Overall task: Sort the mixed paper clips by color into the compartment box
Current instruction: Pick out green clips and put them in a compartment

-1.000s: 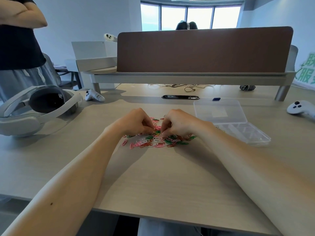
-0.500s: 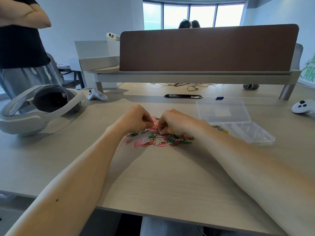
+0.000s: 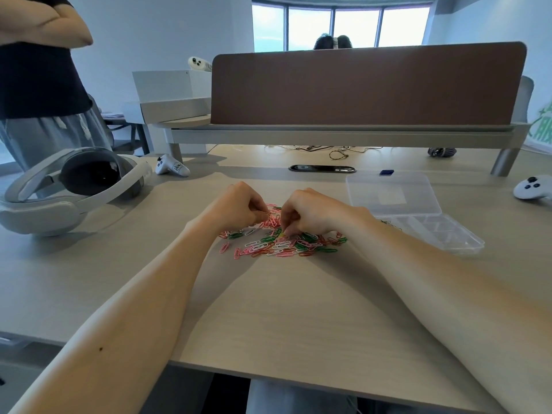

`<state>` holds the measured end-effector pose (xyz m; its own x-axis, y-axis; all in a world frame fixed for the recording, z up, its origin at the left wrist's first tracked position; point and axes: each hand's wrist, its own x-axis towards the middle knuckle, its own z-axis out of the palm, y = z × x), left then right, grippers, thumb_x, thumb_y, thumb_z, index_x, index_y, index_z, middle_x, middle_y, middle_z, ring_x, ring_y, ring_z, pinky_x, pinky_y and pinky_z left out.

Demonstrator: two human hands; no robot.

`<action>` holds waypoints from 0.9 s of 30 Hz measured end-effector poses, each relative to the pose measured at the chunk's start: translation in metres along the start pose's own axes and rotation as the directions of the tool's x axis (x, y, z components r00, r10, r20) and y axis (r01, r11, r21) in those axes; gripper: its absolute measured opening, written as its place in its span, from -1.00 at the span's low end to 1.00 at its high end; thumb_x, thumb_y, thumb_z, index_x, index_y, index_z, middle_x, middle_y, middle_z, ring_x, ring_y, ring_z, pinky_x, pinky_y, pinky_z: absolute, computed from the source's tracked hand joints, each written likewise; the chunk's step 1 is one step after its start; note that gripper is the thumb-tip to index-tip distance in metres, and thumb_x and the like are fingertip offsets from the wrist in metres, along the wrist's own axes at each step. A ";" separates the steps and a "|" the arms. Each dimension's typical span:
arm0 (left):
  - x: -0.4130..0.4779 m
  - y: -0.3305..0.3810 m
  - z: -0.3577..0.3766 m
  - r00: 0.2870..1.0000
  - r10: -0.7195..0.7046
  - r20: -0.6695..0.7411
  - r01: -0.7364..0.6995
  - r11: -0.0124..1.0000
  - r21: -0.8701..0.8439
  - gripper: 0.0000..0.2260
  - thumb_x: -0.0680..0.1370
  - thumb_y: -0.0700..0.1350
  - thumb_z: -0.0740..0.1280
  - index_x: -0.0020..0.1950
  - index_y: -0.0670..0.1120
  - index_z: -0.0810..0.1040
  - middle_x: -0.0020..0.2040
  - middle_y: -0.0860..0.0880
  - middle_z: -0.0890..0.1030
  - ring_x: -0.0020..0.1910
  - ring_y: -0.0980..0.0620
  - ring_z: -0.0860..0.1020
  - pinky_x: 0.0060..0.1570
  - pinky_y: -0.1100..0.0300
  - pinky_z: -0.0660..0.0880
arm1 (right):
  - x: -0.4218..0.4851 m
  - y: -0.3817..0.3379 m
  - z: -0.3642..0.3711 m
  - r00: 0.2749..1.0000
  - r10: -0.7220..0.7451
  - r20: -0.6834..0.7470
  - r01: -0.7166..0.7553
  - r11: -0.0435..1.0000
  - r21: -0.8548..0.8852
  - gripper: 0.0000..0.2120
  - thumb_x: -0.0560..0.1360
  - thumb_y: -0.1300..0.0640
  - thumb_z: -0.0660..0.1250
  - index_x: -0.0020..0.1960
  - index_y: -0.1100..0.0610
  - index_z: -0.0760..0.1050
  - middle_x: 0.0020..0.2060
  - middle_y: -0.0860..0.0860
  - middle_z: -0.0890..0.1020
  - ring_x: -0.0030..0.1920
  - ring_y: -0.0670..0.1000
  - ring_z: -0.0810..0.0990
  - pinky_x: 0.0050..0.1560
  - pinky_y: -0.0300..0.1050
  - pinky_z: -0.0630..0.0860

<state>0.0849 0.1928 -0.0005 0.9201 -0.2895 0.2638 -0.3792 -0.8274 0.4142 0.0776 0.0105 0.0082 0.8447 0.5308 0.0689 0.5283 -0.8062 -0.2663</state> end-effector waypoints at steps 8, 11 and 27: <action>-0.002 0.002 -0.001 1.000 0.007 0.002 -0.007 0.998 -0.056 -0.90 0.47 -0.17 0.46 -0.03 -0.09 0.70 -0.25 0.05 0.65 -0.36 0.18 0.56 -0.29 0.35 0.49 | -0.001 0.007 -0.002 0.996 0.022 -0.088 -0.017 0.998 0.052 -0.92 0.45 0.18 0.47 -0.06 0.08 0.66 -0.18 -0.06 0.62 -0.12 -0.05 0.57 -0.09 -0.19 0.48; -0.003 0.008 0.001 1.000 0.027 0.009 -0.025 0.987 -0.158 -0.89 0.46 -0.16 0.47 -0.03 -0.11 0.69 -0.27 0.06 0.66 -0.36 0.15 0.58 -0.26 0.30 0.52 | -0.005 0.013 -0.007 0.994 0.036 -0.104 -0.027 0.995 0.094 -0.93 0.45 0.19 0.47 -0.08 0.08 0.66 -0.25 -0.12 0.59 -0.16 -0.10 0.57 -0.15 -0.25 0.46; 0.027 0.125 0.038 0.931 0.332 0.153 -0.309 0.938 -0.157 -0.87 0.49 -0.14 0.44 0.02 -0.10 0.69 -0.24 0.11 0.63 -0.29 0.19 0.58 -0.19 0.36 0.54 | -0.092 0.091 -0.072 0.963 0.268 0.028 -0.269 0.963 0.009 -0.84 0.45 0.14 0.47 -0.24 -0.08 0.59 -0.27 -0.14 0.64 -0.22 -0.11 0.60 -0.22 -0.22 0.46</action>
<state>0.0664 0.0632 0.0258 0.7453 -0.6183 0.2496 -0.6556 -0.6113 0.4433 0.0540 -0.1301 0.0467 0.9528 0.3021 -0.0317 0.2812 -0.9167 -0.2837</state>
